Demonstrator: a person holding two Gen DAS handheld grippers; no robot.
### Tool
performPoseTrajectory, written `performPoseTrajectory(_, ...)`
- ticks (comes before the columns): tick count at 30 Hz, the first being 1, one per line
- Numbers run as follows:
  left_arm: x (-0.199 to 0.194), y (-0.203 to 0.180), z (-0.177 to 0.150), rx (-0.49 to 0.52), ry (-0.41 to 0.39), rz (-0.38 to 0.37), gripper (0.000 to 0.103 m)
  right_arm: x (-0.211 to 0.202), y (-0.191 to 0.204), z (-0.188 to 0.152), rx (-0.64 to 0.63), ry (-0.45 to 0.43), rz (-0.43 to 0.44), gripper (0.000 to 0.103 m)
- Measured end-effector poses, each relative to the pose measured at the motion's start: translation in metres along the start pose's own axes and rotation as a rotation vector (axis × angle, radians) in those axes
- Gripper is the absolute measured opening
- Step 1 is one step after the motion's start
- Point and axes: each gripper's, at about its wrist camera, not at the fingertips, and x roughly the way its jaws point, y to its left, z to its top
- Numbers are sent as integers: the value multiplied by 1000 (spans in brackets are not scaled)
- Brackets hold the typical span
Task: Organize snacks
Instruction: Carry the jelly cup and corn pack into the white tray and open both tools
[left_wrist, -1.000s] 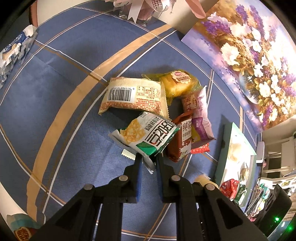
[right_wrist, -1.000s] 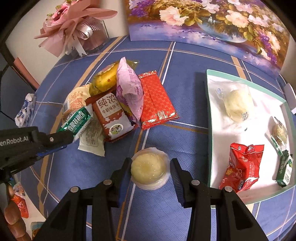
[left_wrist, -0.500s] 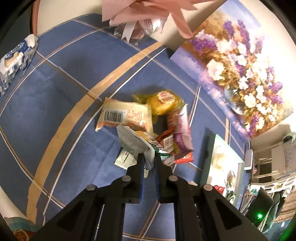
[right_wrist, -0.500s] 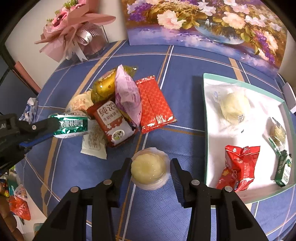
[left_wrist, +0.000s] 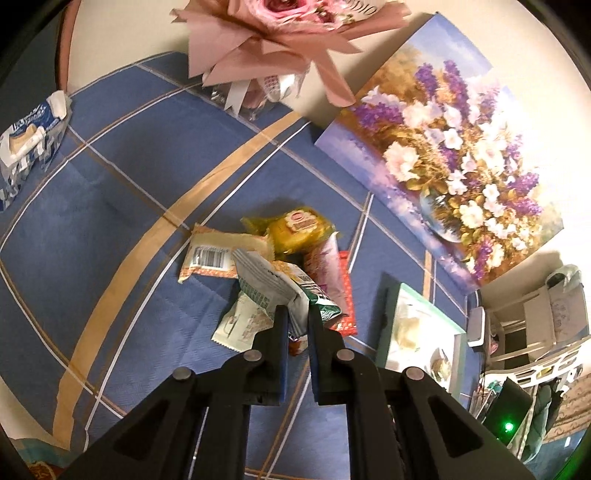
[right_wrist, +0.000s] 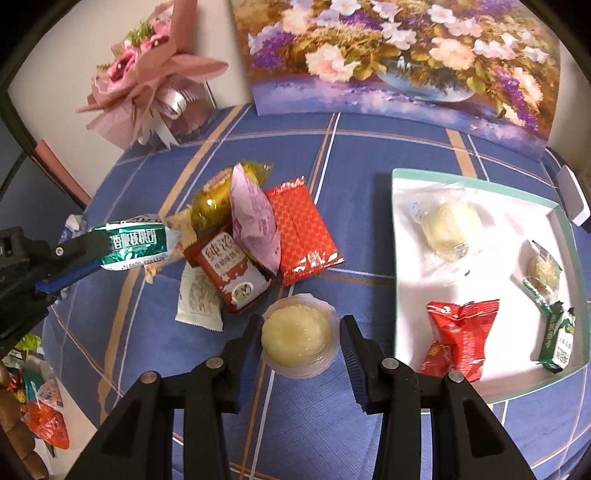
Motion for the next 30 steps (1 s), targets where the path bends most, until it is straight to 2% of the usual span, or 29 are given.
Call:
performPoseTrajectory(5,-8,-15,-2,25,-25,-20,10,-16,-14,4,28,-39,0,45)
performPoseTrajectory(12,0,-50,-14,96,-16,-46,10,-36,-49,8,88,-86,-22,45)
performPoseTrajectory(30,39,-164,-71,295,51,-97,10,-71,-191,-8,352,-155,-99,45)
